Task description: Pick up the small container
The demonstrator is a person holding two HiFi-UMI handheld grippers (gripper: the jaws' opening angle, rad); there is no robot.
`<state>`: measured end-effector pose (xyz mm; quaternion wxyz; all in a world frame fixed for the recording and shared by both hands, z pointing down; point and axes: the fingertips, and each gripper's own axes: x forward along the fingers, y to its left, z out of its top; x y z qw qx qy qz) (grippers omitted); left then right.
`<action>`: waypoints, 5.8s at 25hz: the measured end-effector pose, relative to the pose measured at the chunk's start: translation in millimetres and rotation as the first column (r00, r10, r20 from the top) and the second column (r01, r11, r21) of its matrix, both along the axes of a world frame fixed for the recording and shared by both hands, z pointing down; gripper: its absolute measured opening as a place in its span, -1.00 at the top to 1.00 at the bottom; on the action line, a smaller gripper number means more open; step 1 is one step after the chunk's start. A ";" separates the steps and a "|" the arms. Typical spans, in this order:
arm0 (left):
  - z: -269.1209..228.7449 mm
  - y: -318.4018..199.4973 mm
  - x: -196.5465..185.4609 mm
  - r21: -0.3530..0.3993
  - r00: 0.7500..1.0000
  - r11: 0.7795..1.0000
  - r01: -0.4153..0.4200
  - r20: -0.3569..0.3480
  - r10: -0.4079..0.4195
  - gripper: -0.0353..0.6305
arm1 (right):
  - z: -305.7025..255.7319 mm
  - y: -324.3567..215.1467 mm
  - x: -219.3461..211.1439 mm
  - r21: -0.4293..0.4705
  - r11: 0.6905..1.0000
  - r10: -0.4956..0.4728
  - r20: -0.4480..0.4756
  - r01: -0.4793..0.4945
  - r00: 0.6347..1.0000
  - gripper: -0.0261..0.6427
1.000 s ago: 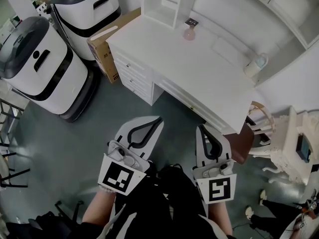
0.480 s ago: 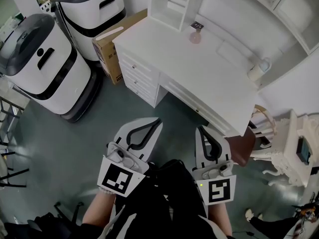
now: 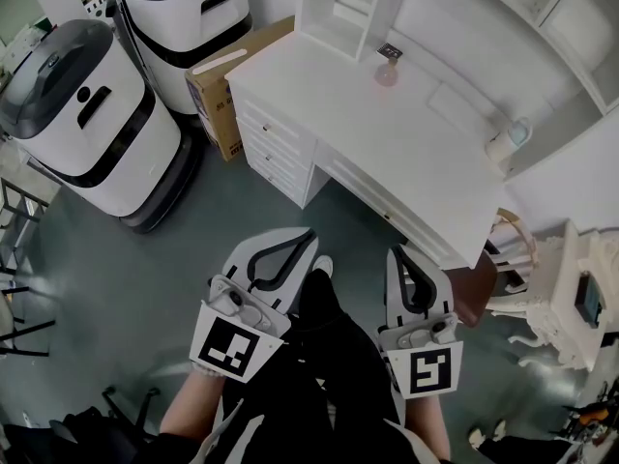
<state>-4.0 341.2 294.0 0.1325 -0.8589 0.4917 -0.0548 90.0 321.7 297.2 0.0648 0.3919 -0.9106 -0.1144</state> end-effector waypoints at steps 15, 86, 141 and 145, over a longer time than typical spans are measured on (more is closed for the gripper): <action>-5.6 -46.3 -11.3 0.016 0.999 0.999 0.034 0.019 -0.035 0.89 | -5.7 -50.3 -13.9 0.025 0.998 -0.053 0.035 0.052 0.998 0.92; -14.4 -386.6 47.0 -0.047 0.991 0.992 -0.121 0.052 0.123 0.89 | 17.4 -383.2 46.6 -0.082 0.991 0.114 0.052 -0.109 0.992 0.92; 44.9 -542.0 -59.3 -0.178 0.965 0.952 -0.249 0.040 0.260 0.89 | 176.7 -615.8 -24.8 -0.358 0.866 0.342 -0.084 -0.349 0.936 0.55; 47.2 -542.0 -64.7 -0.186 0.969 0.955 -0.232 0.042 0.243 0.89 | 196.3 -630.2 -24.0 -0.386 0.850 0.345 -0.109 -0.360 0.932 0.55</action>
